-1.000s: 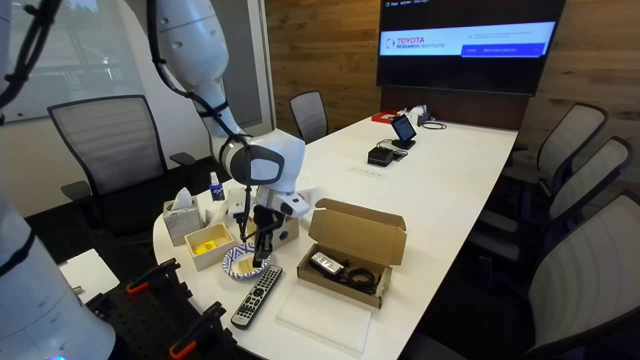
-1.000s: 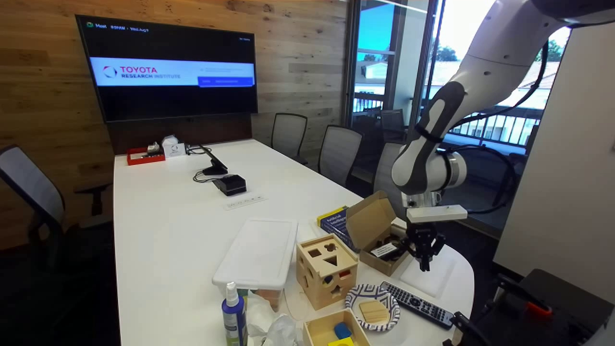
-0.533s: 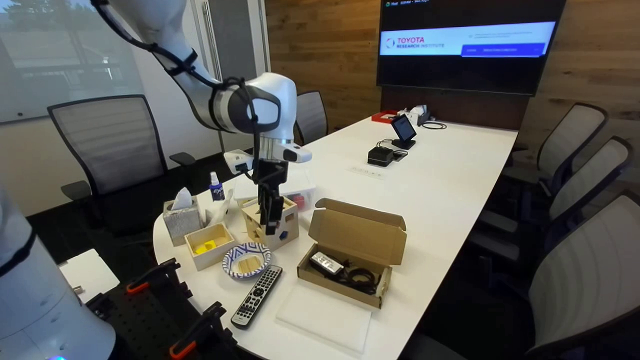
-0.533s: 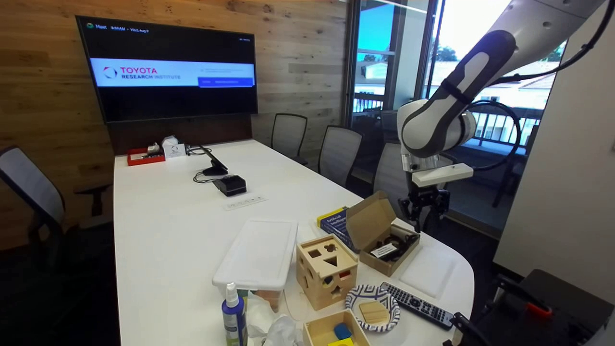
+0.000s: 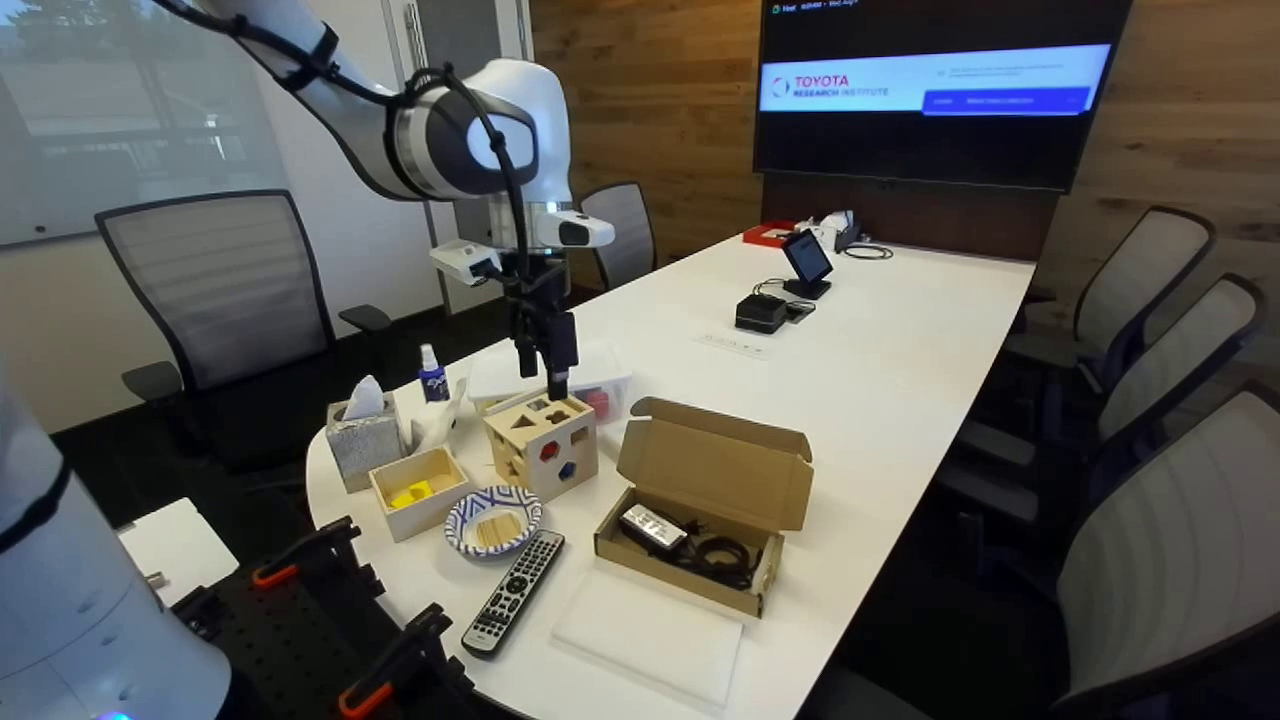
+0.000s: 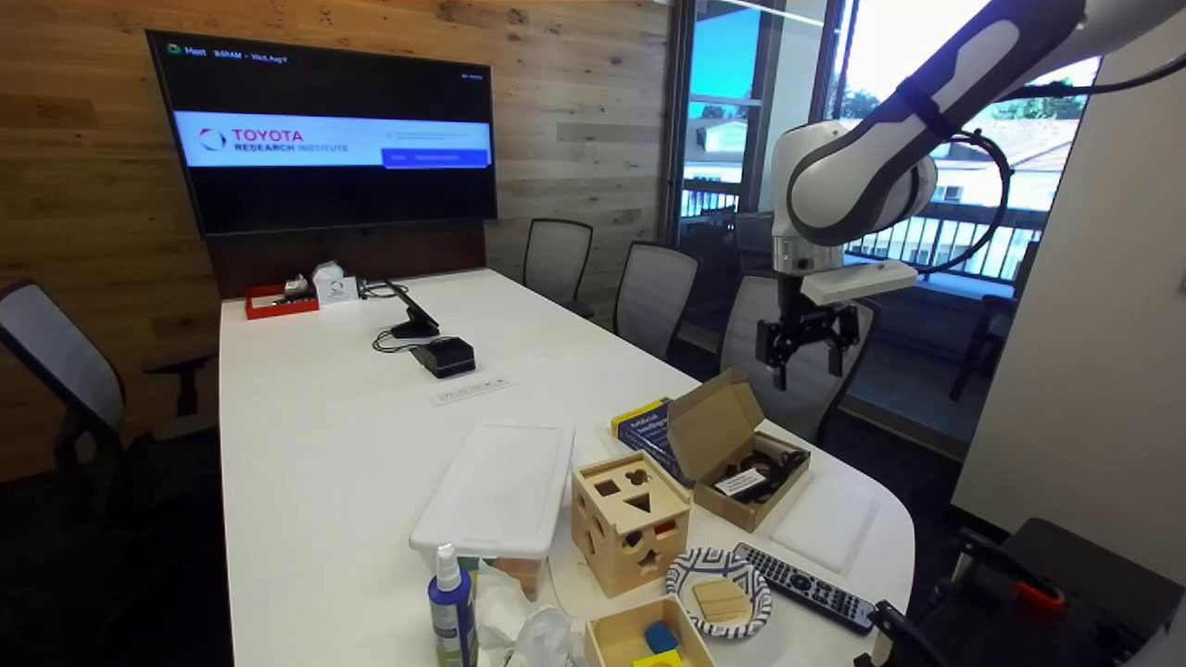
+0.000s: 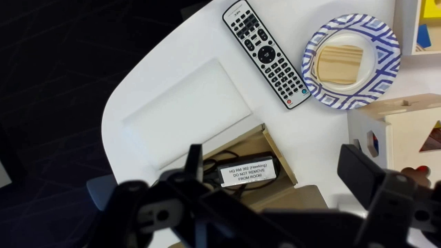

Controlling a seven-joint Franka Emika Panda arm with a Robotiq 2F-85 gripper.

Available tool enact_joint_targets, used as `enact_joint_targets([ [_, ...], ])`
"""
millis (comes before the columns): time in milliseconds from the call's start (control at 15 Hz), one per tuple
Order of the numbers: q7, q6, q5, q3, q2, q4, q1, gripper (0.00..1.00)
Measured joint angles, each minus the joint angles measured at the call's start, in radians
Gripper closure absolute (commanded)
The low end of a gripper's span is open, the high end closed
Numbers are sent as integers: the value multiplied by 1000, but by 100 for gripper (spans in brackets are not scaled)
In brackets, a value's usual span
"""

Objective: Press the center button on the remote

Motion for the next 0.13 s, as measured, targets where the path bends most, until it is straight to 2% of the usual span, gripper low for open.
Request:
enact_joint_targets([
  [133,-8,-3,1,9,-21,0,-10,0],
])
